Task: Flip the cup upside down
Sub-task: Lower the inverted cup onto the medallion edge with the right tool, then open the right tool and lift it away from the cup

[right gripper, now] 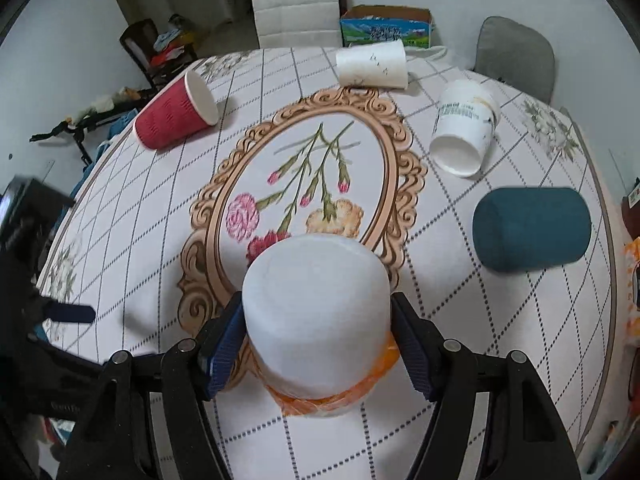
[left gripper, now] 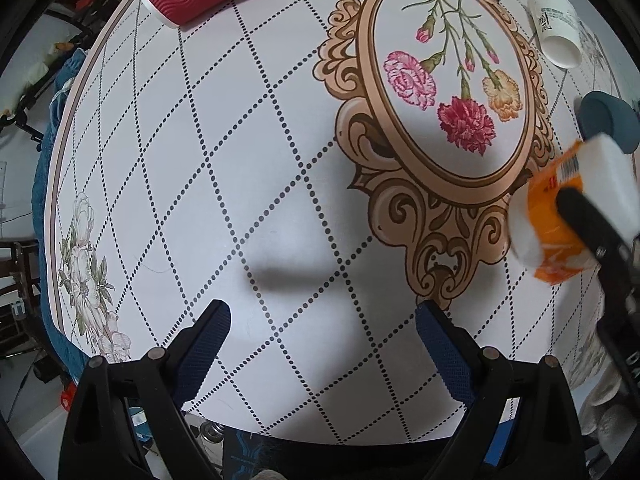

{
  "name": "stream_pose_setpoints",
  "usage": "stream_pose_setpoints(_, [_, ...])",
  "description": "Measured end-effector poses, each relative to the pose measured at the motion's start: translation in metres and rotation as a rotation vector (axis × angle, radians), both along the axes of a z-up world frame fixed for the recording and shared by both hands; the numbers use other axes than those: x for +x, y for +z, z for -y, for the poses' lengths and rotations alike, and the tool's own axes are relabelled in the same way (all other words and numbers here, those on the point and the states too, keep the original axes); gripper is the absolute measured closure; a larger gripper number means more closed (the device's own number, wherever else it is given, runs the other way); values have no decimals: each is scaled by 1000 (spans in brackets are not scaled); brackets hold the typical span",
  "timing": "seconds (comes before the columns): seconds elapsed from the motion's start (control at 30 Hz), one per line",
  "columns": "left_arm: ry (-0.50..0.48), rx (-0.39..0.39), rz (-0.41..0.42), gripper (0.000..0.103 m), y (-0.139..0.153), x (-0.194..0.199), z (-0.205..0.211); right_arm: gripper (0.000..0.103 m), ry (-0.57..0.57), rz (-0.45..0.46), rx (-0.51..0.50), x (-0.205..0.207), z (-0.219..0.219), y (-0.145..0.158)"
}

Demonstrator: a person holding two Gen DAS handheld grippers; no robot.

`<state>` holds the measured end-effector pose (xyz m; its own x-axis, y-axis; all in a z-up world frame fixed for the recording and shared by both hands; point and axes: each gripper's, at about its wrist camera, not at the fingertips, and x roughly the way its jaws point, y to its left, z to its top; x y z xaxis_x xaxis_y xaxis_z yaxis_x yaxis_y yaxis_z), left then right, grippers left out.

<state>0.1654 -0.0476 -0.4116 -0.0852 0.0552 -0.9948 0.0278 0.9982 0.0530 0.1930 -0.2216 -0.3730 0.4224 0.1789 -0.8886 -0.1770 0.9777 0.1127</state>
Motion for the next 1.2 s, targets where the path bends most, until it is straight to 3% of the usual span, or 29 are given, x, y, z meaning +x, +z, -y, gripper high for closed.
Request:
stream_pose_setpoints(0.1, [2,-3,24,8,12,-11,4,29,4,-31,-15,-3,0,-1])
stream_pose_setpoints(0.2, [-3,-3,61,8,28,-12,9,16,-12,-58,-8,-8,3,4])
stream_pose_setpoints(0.4, [-17,1,158,8,71,-22,19,8,-118,-100,-26,-26,25,34])
stream_pose_setpoints(0.53, [-14,8,227,8,101,-29,23,6,-201,-100,-94,-45,43,60])
stream_pose_setpoints(0.63, [-9,17,279,1,121,-34,25,5,-243,-82,-126,-59,53,79])
stream_pose_setpoints(1.2, [-56,-12,515,1,226,-95,41,4,-283,109,-137,-147,57,192])
